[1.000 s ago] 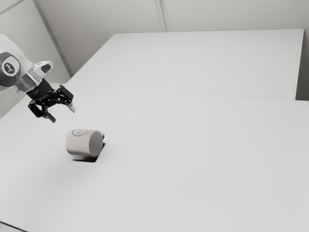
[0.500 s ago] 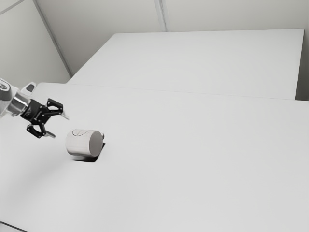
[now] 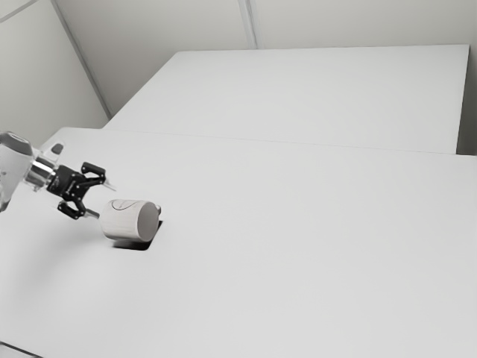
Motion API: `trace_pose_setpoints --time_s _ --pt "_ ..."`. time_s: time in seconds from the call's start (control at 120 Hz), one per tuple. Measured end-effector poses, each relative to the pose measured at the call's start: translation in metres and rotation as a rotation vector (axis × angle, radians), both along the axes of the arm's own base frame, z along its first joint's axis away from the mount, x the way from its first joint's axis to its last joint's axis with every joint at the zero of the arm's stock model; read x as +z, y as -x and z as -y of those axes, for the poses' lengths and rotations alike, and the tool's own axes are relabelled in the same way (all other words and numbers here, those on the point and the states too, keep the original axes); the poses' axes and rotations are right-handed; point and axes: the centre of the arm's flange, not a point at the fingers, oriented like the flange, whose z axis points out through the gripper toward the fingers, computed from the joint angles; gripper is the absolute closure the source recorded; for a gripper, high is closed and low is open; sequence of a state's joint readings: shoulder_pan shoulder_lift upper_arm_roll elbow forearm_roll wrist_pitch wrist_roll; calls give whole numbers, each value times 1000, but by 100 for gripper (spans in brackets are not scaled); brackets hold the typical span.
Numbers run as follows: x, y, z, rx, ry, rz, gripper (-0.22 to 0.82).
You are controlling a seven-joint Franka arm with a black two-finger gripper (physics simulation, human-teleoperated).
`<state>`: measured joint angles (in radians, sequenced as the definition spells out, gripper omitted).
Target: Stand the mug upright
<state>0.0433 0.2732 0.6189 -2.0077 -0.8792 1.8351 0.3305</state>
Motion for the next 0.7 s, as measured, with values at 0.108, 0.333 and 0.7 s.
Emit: trace_pose_setpoints --time_s 0.108,0.333,0.7 --pt "-16 -4 3 -36 45 20 0" --pt "-33 -10 12 -90 124 95 0" --pt "-43 -6 19 -165 209 188 19"
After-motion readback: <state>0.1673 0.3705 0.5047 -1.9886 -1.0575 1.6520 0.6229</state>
